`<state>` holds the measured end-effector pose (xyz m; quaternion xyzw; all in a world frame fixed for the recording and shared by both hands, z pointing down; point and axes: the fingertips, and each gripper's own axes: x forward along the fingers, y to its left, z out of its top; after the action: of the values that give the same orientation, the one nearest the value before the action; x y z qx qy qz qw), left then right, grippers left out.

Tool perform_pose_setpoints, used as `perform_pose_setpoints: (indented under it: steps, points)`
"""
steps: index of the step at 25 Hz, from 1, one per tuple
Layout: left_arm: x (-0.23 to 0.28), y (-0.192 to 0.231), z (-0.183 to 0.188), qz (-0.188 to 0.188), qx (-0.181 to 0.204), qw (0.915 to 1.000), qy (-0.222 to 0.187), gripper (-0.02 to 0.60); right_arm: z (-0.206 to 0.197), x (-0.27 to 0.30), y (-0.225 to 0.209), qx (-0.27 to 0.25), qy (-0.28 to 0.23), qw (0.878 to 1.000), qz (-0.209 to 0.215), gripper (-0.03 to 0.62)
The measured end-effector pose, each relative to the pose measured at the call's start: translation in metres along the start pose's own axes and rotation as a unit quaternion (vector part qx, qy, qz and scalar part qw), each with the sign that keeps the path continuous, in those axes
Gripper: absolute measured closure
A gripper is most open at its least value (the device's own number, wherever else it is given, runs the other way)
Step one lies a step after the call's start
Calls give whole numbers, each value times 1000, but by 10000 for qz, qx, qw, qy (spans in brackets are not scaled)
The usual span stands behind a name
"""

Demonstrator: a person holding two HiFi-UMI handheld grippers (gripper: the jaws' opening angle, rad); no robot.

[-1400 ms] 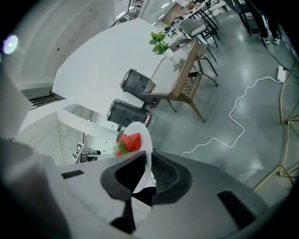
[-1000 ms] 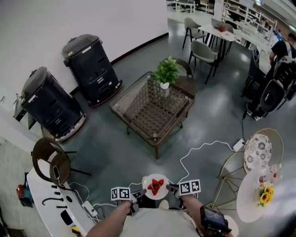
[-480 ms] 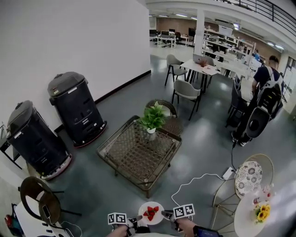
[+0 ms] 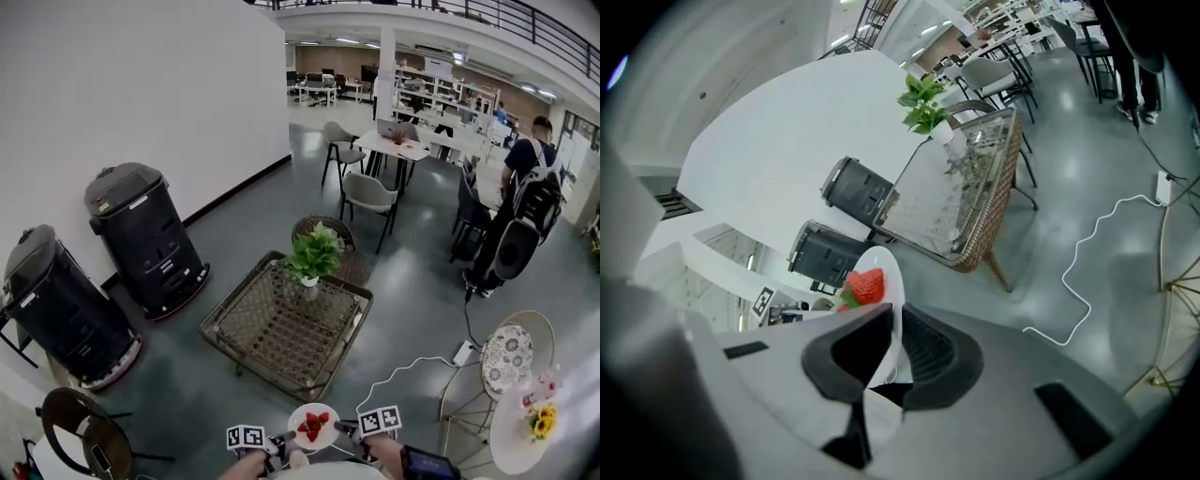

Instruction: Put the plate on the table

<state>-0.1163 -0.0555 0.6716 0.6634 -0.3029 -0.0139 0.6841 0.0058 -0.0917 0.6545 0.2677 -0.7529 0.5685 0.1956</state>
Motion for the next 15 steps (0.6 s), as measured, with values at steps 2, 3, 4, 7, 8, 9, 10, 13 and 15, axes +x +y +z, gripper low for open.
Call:
perform_pose_setpoints:
  steps: [2,3,4,7,8,9,10,13,15]
  points:
    - [-4,3,14,-35,69,10000,7,568,9,10,5,-8,-53,10000,-25,563]
    - [-8,4,21,-9,91,10000,1,568,12,16,8,-14,-71,10000,-25,563]
    - [-13,5,27,26,113,9999,-6,568,16,21,12,-21,-82,10000,-24,563]
    - [-22,6,39,21,145,9999,-45,568,23,29,21,-69,-62,9999,-48,563]
    - [-22,7,40,-7,116,9999,-65,568,25,30,21,-106,-48,9999,-58,563]
    - [-21,8,41,-39,76,9999,-93,568,27,31,20,-151,-37,9999,-75,563]
    - [-19,9,44,-68,47,9999,-127,568,31,32,19,-200,-33,9998,-95,563]
    - [-19,4,56,17,153,9996,-224,568,44,34,21,-317,-18,9994,-117,563]
    - [-20,4,59,88,170,9994,-299,568,48,37,19,-341,59,9994,-96,563]
